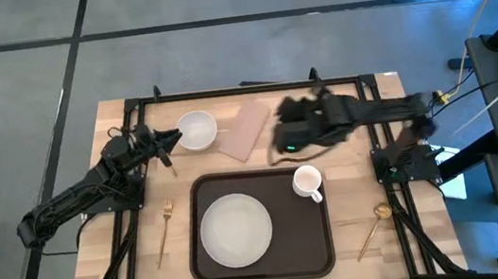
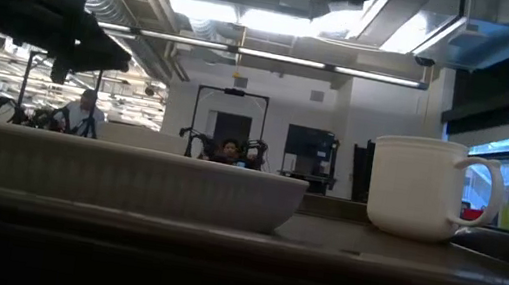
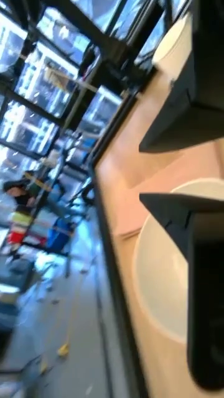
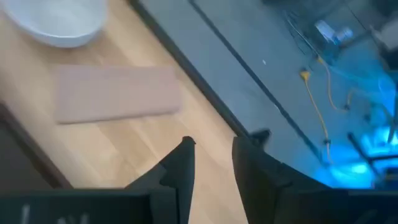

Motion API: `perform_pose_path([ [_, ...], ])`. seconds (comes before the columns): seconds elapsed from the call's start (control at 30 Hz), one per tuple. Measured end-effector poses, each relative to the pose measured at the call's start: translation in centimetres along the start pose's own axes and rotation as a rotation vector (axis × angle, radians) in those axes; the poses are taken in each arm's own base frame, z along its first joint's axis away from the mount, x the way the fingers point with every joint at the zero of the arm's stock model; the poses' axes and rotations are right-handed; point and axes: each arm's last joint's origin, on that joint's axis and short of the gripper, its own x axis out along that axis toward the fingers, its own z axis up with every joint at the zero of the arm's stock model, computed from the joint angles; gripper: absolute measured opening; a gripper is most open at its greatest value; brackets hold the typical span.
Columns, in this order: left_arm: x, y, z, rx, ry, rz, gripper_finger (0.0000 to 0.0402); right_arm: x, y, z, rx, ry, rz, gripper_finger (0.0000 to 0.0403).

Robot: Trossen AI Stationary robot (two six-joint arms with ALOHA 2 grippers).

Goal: Set up tray
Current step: Put the white bowl on top of the white plate on the brown serving tray

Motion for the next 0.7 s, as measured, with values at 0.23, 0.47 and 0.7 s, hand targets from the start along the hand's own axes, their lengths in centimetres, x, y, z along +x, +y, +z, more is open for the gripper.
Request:
perform_pose_path([
  [0.23,0.7,-1.8,3.5,0.032,0.025,-0.054,0.0171,-0.6,-5.4,-6.7,0.233,0.058,0.177,0.0110],
  [0.47,2.8,-3.6,7.5,0.247,0.412,0.003,0.0162,1.2,-6.7,-11.5,0.450,-0.123,0.407,0.0110],
  [0.7,7.3,-4.2,8.9,0.522,0.758,-0.009,0.0165,2.9,-6.3,-14.3,0.496,-0.197,0.485,0.0110],
])
